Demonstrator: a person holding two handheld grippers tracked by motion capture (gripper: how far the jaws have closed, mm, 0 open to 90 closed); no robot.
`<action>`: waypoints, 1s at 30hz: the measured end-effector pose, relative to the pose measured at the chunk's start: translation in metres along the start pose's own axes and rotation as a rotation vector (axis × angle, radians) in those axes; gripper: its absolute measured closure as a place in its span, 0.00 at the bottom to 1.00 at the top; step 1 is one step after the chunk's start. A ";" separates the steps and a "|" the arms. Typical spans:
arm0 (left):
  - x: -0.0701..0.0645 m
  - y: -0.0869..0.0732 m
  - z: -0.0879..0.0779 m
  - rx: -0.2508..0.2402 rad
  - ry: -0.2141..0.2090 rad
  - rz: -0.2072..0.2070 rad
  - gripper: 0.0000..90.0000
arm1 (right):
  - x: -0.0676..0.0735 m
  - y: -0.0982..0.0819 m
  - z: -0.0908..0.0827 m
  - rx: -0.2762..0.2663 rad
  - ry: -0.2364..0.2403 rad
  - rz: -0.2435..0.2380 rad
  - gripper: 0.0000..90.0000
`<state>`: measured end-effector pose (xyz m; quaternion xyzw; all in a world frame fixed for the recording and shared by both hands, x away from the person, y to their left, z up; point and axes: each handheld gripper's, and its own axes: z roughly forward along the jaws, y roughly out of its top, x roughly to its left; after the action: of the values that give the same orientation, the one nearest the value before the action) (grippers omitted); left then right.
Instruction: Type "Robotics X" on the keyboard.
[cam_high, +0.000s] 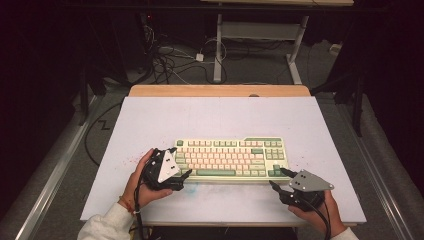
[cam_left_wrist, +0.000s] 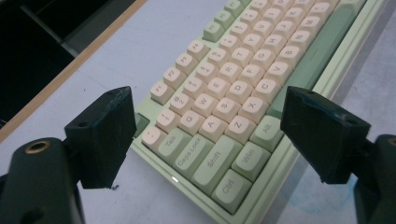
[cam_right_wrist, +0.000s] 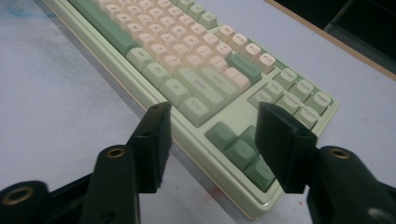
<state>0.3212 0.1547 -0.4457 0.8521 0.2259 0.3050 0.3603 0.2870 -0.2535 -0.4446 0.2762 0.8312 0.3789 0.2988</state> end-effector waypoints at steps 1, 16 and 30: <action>0.000 -0.002 -0.001 0.003 -0.004 -0.004 0.19 | 0.000 0.000 0.000 0.000 0.010 0.003 0.57; -0.006 -0.026 -0.013 0.043 -0.018 -0.044 0.19 | -0.005 0.012 0.010 0.036 0.088 0.015 0.96; -0.007 -0.027 -0.011 0.057 -0.032 -0.050 0.19 | -0.014 0.040 0.034 0.025 0.122 0.024 1.00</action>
<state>0.3040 0.1727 -0.4626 0.8609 0.2501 0.2758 0.3468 0.3298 -0.2243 -0.4272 0.2661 0.8491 0.3884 0.2394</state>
